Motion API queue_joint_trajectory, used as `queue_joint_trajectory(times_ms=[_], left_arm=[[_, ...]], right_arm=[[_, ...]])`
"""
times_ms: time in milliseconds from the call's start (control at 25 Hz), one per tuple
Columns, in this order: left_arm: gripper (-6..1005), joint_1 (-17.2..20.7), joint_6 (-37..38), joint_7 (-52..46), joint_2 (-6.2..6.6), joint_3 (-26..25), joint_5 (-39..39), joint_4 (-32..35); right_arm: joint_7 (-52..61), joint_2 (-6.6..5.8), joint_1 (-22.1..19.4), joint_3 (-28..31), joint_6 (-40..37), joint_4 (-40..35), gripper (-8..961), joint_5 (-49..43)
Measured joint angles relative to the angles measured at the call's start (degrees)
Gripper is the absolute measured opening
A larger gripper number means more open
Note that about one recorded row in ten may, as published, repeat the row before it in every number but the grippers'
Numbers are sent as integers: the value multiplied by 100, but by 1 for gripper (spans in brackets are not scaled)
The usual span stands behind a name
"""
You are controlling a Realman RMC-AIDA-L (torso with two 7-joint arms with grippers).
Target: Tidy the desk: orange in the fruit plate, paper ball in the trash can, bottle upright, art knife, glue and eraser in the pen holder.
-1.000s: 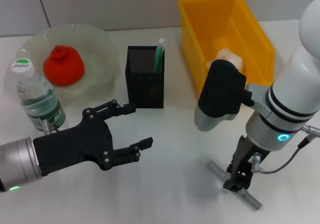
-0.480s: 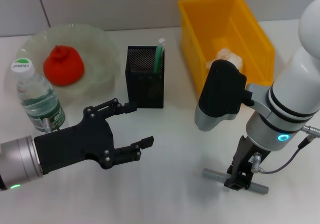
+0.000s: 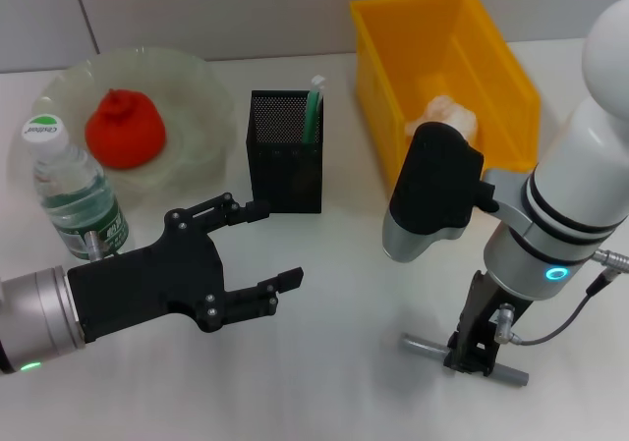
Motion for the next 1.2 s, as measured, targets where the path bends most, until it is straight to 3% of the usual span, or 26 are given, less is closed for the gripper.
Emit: queue_joint_trajectory(times_ms=[720, 1200], left_arm=[[784, 0, 0, 0, 0, 0, 0, 0], [785, 11, 8, 11, 0, 0, 0, 0]], right_arm=[[43, -1, -106, 35, 146, -237, 125, -245], [107, -5, -691, 70, 650, -1201, 121, -796]])
